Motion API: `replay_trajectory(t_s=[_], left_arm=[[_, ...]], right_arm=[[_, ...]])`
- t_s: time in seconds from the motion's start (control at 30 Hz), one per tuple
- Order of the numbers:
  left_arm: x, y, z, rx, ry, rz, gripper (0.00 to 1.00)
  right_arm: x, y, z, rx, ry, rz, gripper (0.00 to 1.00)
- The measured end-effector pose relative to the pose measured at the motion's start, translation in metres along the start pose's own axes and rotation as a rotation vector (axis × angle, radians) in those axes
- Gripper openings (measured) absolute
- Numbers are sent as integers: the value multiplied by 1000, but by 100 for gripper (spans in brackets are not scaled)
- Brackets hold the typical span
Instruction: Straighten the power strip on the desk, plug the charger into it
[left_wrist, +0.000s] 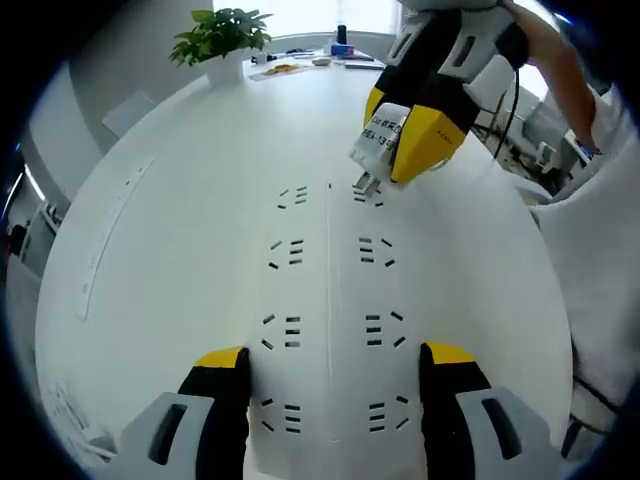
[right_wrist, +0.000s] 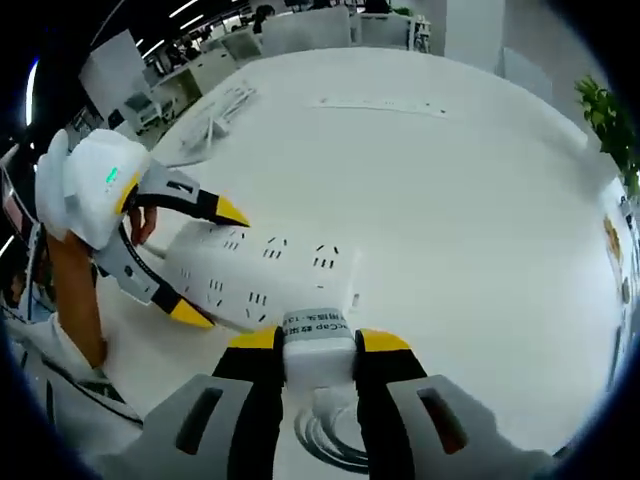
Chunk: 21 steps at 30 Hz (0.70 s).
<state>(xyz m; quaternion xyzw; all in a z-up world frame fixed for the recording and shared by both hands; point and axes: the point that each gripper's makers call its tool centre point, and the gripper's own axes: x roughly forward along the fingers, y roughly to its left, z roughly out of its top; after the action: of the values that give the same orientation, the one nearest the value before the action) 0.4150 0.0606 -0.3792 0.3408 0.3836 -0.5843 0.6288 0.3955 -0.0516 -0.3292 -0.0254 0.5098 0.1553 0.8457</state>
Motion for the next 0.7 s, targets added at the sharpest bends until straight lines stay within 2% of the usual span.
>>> replay_trajectory(t_s=[0.13, 0.4, 0.47, 0.53, 0.7], left_arm=[[0, 1, 0, 3, 0, 0, 69], [0, 1, 0, 9, 2, 1, 69], [0, 0, 0, 9, 1, 1, 69], [0, 0, 0, 9, 2, 3, 69], [1, -1, 1, 18, -5, -1, 69]], right_arm=[[2, 0, -3, 17, 45, -22, 26], [8, -2, 5, 67, 62, -60, 26], [7, -3, 4, 25, 97, -79, 26], [8, -3, 12, 25, 74, -103, 26], [9, -9, 22, 54, 106, -97, 26]])
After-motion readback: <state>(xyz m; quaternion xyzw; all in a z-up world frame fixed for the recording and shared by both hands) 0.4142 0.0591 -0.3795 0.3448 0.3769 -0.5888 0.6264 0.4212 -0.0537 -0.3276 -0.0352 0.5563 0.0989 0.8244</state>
